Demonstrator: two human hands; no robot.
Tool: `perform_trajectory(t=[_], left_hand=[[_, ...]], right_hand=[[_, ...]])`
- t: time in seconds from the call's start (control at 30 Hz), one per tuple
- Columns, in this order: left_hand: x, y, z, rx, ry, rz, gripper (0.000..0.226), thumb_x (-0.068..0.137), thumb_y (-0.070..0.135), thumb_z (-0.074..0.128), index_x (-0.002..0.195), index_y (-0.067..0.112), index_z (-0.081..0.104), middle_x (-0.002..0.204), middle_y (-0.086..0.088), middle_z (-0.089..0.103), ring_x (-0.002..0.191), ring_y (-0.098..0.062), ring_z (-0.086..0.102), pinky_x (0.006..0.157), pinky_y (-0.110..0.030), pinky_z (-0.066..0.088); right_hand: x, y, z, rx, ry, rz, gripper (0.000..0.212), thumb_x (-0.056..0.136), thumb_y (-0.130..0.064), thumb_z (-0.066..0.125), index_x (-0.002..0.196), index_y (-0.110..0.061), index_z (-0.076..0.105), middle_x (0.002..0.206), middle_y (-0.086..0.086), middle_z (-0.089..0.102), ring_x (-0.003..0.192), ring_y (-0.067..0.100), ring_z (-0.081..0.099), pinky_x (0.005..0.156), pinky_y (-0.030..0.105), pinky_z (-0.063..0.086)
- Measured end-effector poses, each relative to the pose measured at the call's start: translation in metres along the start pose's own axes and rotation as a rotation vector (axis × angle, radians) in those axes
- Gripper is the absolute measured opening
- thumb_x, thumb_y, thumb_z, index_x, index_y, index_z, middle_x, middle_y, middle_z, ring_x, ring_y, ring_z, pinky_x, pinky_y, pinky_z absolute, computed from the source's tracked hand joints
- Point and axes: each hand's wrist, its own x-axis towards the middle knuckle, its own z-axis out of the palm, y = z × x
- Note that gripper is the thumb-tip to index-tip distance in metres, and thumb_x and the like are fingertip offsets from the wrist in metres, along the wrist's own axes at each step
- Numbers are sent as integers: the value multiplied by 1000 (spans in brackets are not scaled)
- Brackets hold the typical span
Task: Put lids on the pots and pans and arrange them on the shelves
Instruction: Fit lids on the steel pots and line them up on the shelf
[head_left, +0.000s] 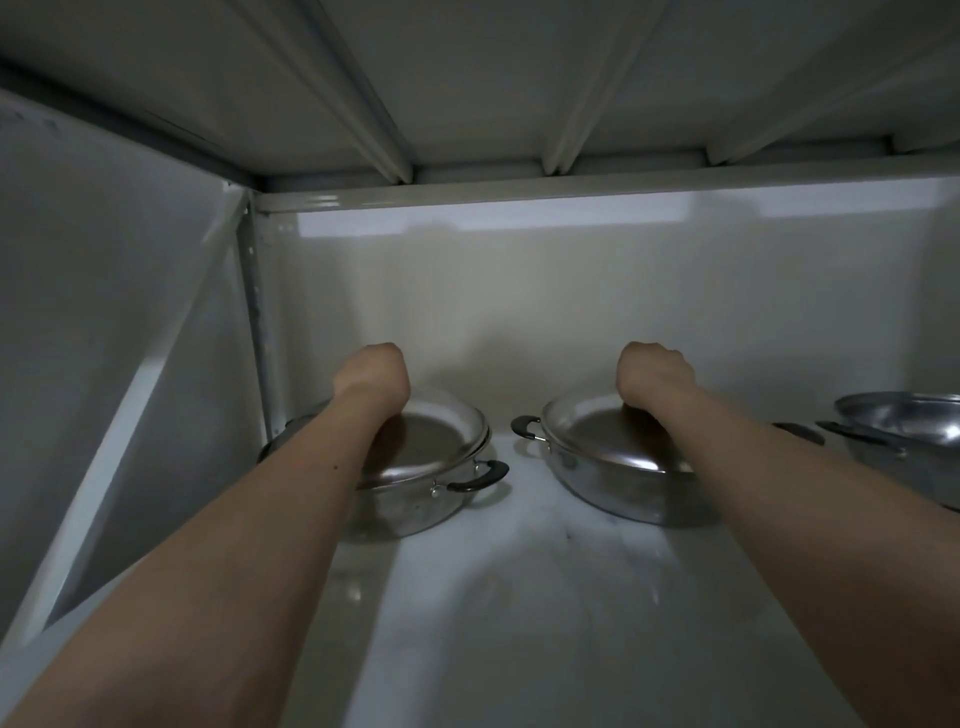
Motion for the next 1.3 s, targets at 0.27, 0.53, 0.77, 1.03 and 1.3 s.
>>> perform_trajectory(t=[0.27,0.53,0.77,1.03,1.3], left_hand=[[-1,-2,-1,-31,10,-30,34,88,3,48,119,1,62,129,-20,60,118,-38,58,95,-40,49],[4,-1,-2,36,-17,-6,29,88,2,49,113,-4,62,124,-24,61,115,-39,59,91,-39,50],[-1,12,0,122,-63,-50,33,90,4,46,118,-2,60,128,-21,59,119,-38,56,96,-40,47],[-41,178,-2,68,-16,199,40,94,22,40,132,11,48,136,-12,50,127,-33,44,109,-52,27],[-124,347,3,-179,-64,380,30,95,20,42,119,11,58,128,-11,60,116,-31,57,100,-41,41]], right_hand=[[15,2,-2,-32,-58,-4,40,88,-4,49,127,2,52,138,21,51,125,36,52,102,36,43],[27,4,-1,-88,-102,-40,37,87,-5,50,122,1,55,134,19,53,122,35,54,97,34,46],[23,7,1,-103,-89,-55,37,88,-4,47,124,1,54,134,20,53,122,36,54,97,35,45],[3,38,-13,-39,16,-35,46,93,-23,42,136,-11,42,142,12,46,130,32,39,104,43,34],[-23,187,-78,-9,50,30,30,93,-14,45,119,-9,58,129,11,58,116,29,57,86,31,43]])
